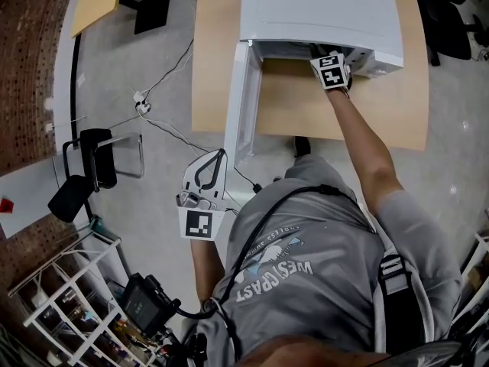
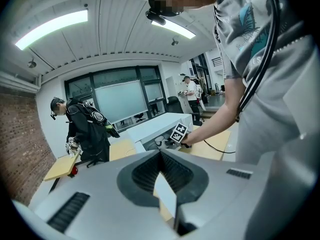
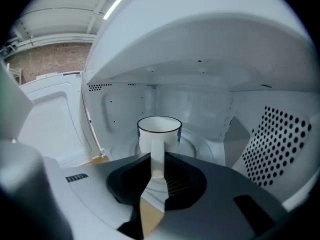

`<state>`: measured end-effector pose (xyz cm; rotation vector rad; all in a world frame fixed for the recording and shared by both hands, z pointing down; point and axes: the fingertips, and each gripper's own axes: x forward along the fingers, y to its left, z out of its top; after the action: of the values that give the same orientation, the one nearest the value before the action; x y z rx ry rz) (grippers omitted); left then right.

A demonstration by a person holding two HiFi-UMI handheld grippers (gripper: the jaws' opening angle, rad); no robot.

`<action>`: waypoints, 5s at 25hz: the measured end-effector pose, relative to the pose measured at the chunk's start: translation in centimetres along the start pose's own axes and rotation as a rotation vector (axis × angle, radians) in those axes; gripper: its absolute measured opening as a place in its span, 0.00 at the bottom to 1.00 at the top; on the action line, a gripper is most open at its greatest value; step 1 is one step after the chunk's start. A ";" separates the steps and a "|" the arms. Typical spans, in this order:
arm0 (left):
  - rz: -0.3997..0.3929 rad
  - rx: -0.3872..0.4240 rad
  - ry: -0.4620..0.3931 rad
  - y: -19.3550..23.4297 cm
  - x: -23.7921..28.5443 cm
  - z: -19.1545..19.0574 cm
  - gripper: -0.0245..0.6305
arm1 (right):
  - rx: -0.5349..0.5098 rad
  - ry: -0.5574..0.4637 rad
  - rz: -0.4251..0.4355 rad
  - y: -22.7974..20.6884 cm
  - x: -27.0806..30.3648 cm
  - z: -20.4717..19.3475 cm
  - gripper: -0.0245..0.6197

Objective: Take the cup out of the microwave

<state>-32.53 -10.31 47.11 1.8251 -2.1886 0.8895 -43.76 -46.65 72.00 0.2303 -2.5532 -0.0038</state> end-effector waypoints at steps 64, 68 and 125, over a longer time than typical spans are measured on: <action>-0.084 0.033 -0.343 -11.7 -26.1 -3.9 0.10 | -0.036 -0.465 -0.032 24.0 -51.0 9.0 0.14; -0.115 0.073 -0.358 -13.0 -26.4 -4.0 0.10 | -0.025 -0.466 -0.060 24.3 -54.3 8.0 0.14; -0.378 0.033 -0.430 -22.4 -8.3 7.4 0.10 | 0.183 -0.369 -0.307 4.7 -71.1 -1.1 0.14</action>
<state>-7.65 -9.01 44.70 2.5224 -1.9246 0.4924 14.53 -30.25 34.51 0.7524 -2.8562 0.0774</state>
